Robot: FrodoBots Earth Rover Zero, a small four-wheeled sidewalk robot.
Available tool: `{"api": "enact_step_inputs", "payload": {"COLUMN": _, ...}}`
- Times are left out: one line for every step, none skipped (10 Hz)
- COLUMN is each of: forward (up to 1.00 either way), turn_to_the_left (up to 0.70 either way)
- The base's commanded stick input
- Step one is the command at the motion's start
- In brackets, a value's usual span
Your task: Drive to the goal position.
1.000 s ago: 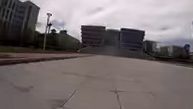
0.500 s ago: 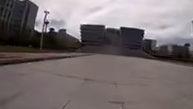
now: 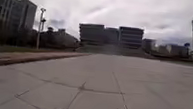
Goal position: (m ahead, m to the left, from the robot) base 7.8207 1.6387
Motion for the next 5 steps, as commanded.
{"api": "enact_step_inputs", "payload": {"forward": 1.0, "turn_to_the_left": 0.0}}
{"api": "enact_step_inputs", "payload": {"forward": 1.0, "turn_to_the_left": 0.0}}
{"api": "enact_step_inputs", "payload": {"forward": 1.0, "turn_to_the_left": 0.0}}
{"api": "enact_step_inputs", "payload": {"forward": 1.0, "turn_to_the_left": 0.0}}
{"api": "enact_step_inputs", "payload": {"forward": 1.0, "turn_to_the_left": 0.0}}
